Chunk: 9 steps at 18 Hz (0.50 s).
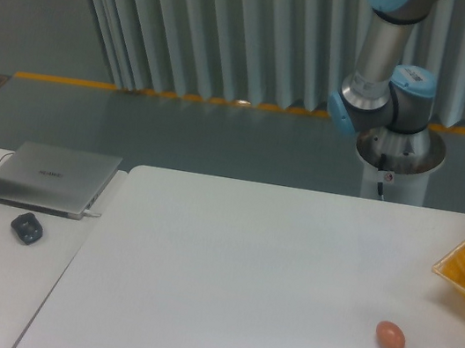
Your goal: Place the red pepper on the table
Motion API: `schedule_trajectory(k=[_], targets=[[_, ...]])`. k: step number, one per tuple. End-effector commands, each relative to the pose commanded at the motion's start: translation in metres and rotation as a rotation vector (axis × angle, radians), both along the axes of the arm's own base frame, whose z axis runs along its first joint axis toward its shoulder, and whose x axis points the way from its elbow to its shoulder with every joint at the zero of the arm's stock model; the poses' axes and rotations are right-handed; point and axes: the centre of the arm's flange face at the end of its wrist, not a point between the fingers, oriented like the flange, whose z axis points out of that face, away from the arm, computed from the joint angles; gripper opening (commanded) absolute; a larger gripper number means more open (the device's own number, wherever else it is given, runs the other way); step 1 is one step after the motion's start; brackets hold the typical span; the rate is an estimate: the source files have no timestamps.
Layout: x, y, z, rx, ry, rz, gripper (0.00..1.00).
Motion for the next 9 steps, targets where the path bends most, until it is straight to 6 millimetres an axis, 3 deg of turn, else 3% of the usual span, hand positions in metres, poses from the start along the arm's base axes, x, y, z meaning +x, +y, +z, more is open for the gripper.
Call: schedule_trajectory(k=[7,9], targets=[[-0.025,-0.030,-0.028,0.045,-0.085,0.000,1.00],[-0.037,-0.050,-0.036,0.108,-0.121,0.017,1.00]])
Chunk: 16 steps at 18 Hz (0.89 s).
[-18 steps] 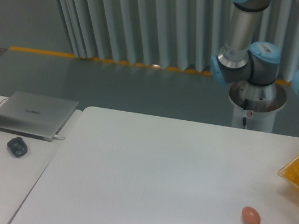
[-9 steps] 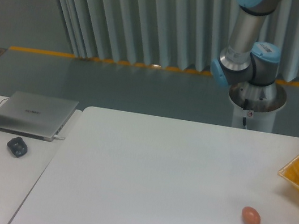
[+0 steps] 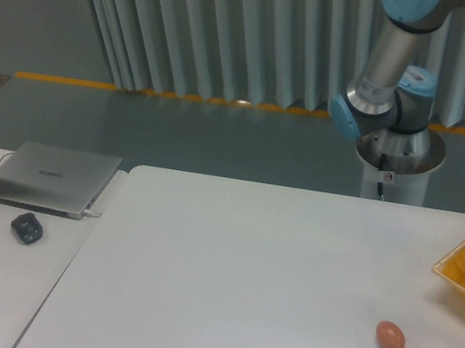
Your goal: Place the red pepper on the table
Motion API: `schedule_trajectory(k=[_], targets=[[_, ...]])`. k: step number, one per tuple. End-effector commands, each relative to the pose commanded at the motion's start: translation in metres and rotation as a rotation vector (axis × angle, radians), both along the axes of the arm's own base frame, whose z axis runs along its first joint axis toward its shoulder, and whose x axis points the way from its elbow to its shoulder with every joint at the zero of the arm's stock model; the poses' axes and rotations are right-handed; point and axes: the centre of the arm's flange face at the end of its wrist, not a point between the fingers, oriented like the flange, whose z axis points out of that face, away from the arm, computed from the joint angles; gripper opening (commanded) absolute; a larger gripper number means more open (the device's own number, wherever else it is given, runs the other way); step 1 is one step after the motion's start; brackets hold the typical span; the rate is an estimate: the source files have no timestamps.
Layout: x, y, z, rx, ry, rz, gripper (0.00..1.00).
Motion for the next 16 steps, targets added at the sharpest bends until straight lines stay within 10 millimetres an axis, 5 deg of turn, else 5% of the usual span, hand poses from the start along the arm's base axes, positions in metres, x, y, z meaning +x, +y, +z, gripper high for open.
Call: schedule_trajectory(k=[16], targets=[[-0.011,-0.001,-0.013,0.004,-0.018,0.004,1.00]])
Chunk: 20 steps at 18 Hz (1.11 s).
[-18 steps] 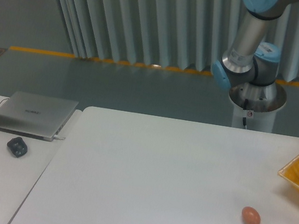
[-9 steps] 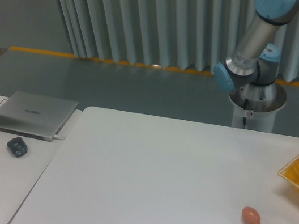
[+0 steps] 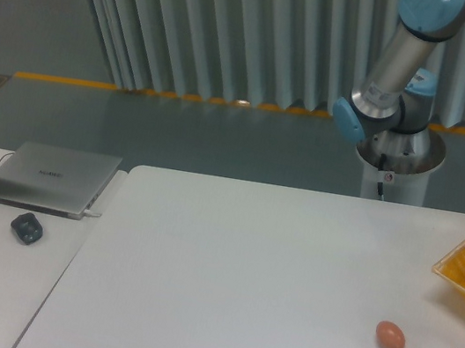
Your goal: Place the red pepper on the table
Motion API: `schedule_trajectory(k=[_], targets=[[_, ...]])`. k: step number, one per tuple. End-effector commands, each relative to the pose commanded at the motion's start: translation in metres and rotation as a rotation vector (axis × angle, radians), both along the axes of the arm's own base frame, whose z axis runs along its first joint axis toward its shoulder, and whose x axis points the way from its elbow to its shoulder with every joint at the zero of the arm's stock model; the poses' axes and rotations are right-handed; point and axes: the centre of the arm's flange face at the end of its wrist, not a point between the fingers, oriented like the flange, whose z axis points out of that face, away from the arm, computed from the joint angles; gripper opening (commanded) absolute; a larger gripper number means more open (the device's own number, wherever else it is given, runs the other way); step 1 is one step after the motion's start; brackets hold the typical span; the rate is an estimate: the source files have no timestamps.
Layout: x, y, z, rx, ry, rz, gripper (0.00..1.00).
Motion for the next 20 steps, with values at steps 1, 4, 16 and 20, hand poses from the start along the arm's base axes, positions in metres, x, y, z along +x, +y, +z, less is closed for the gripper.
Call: schedule_trajectory(k=[1,4,16,20], targets=[[-0.0010,-0.0008,-0.0003,0.000,0.000,0.000,1.00],[-0.0040,-0.0020,-0.0045,-0.001,-0.004,0.000,1.00],[-0.0050,-0.0062,-0.0086,-0.007,-0.011,0.005,1.00],[-0.0052,-0.0064,-0.0095,-0.010,-0.011,0.007,1.00]])
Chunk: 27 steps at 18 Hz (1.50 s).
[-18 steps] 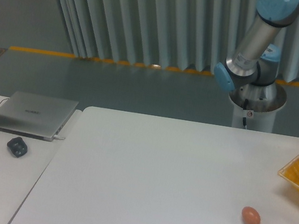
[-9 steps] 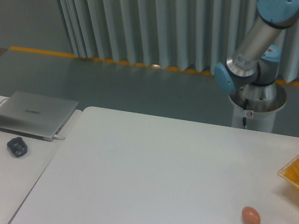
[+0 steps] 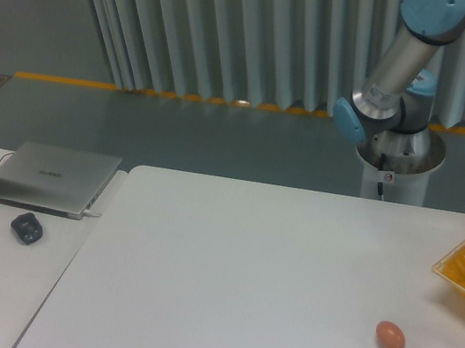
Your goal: Place the red pepper on the table
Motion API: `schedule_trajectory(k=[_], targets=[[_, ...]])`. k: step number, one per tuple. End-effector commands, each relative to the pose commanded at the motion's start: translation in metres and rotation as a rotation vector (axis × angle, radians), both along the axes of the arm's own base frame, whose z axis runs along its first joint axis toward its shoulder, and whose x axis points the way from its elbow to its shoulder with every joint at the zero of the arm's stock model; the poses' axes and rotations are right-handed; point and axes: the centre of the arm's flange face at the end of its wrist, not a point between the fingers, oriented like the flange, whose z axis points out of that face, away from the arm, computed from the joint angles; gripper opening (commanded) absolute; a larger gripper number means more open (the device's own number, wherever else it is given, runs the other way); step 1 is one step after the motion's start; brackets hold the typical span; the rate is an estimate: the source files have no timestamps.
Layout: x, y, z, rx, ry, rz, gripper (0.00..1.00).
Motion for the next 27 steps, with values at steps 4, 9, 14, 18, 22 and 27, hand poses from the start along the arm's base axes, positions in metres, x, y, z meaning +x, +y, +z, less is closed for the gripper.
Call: schedule_trajectory(k=[4,9,14,18,22,27], targets=[[0.000,0.001,-0.001,0.000,-0.001,0.001,0.92],[0.001,0.001,-0.002,0.000,-0.001,0.004,0.85],[0.002,0.003,-0.001,-0.002,0.002,0.012,0.61],[0.002,0.004,0.002,-0.024,0.012,0.013,0.57],[0.002,0.005,0.010,-0.042,0.031,0.018,0.52],[0.005,0.010,0.030,-0.032,0.059,0.030,0.52]])
